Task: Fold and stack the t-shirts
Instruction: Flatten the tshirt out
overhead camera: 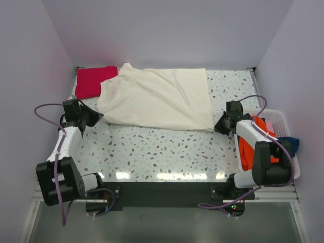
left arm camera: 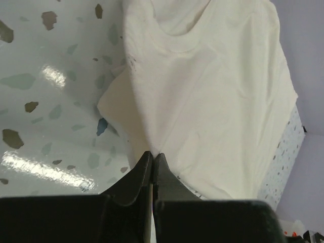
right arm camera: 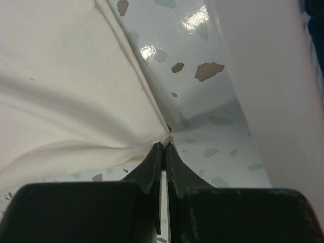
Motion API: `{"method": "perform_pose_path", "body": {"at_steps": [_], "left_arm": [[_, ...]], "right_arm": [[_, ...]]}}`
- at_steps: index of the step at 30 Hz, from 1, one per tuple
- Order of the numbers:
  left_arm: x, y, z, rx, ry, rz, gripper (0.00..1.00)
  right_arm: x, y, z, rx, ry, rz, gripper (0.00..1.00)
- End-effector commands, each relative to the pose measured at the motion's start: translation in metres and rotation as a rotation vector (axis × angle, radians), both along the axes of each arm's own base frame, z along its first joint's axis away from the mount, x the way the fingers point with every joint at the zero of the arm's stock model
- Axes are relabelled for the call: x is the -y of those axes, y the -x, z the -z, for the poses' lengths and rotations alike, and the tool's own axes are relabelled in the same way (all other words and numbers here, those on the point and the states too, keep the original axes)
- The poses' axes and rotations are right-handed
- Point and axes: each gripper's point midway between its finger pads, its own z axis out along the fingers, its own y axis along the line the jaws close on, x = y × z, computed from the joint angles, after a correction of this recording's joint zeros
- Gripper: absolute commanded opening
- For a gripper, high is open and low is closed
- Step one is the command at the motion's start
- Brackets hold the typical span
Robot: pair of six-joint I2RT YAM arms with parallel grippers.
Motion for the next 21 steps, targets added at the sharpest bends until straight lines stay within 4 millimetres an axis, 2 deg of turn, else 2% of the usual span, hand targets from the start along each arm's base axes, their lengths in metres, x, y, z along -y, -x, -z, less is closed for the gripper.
{"method": "perform_pose_path", "body": {"at_steps": [1,6,10,13,18,21], "left_arm": [[-0.018,0.026,-0.001,-0.081,-0.115,-0.035,0.0],[-0.035,0.045,0.003,-0.179,-0.171,-0.07,0.0],[-0.04,0.062,0.02,-0.235,-0.162,-0.083,0.0],[-0.046,0.067,0.023,-0.246,-0.143,-0.072,0.0],[-0.043,0.069,0.016,-0.225,-0.131,-0.062,0.0],[-0.04,0.071,0.006,-0.201,-0.135,-0.06,0.0]], "right_arm": [[0.015,0.008,-0.007,0.006,0.065,0.019,0.0],[0.025,0.018,-0.005,-0.02,0.091,0.045,0.0],[0.036,0.022,-0.004,-0.025,0.085,0.079,0.0],[0.043,0.024,-0.005,-0.031,0.075,0.098,0.0],[0.043,0.028,-0.007,-0.03,0.075,0.091,0.0],[0.044,0.025,-0.015,-0.007,0.08,0.09,0.0]]}}
